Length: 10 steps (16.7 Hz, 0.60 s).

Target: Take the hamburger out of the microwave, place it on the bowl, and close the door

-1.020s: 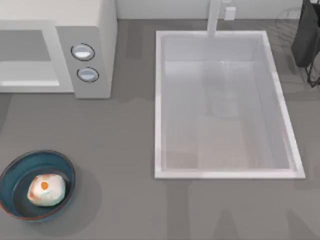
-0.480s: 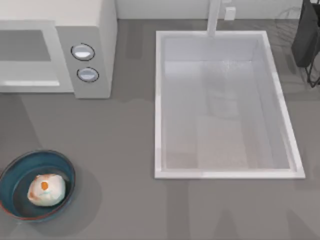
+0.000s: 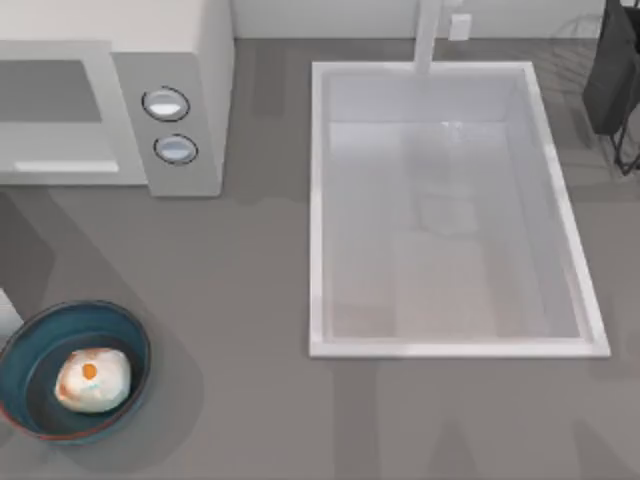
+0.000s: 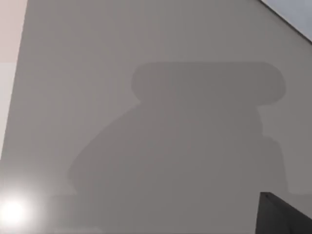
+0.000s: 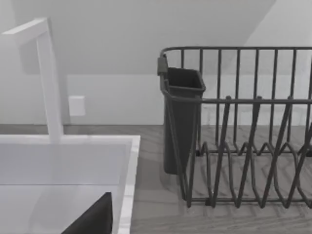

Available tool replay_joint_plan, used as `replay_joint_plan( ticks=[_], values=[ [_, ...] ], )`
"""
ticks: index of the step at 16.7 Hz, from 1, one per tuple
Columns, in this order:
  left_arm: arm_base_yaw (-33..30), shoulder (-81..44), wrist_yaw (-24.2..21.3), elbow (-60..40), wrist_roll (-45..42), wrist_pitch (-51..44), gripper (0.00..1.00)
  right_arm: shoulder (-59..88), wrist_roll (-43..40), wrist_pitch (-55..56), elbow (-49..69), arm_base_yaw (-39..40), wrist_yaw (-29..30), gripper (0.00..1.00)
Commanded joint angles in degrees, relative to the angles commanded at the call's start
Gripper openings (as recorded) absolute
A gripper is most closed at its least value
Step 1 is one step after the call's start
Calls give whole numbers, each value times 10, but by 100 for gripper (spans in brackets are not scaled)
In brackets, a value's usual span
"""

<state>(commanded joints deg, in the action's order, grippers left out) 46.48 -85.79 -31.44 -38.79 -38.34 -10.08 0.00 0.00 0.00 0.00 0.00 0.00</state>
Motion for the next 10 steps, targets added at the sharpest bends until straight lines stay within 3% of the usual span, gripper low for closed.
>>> replay_joint_plan(
  ticks=[5, 10],
  values=[
    [-117, 121, 65, 104, 108, 39, 0, 0, 0, 0, 0, 0, 0, 100],
    [-130, 134, 73, 118, 123, 44, 0, 0, 0, 0, 0, 0, 0, 100]
  ],
)
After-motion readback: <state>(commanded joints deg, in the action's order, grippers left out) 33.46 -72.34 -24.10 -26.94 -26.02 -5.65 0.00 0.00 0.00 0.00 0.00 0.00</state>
